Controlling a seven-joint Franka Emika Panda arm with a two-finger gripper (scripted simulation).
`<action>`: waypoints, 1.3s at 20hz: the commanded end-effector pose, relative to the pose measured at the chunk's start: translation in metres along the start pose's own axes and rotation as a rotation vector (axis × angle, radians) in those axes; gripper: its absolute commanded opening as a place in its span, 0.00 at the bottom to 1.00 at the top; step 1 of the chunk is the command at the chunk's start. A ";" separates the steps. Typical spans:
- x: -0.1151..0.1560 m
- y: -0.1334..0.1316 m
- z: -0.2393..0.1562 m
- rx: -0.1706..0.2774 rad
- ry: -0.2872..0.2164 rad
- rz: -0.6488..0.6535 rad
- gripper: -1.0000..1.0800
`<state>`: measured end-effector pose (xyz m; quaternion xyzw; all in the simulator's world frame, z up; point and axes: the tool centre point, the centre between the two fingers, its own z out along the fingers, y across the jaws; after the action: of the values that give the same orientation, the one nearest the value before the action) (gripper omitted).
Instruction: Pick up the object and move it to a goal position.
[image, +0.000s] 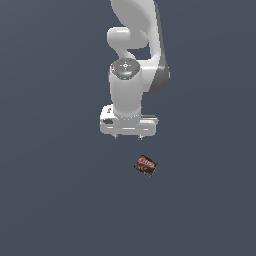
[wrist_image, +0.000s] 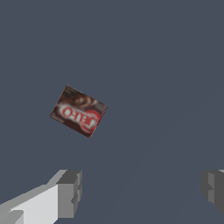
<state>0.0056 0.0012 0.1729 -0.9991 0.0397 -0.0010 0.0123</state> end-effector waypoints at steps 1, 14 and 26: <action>0.001 -0.001 0.001 -0.001 0.000 -0.011 0.96; 0.014 -0.019 0.024 -0.017 -0.006 -0.249 0.96; 0.033 -0.051 0.065 -0.028 -0.014 -0.652 0.96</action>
<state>0.0404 0.0466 0.1142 -0.9664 -0.2570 0.0026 -0.0020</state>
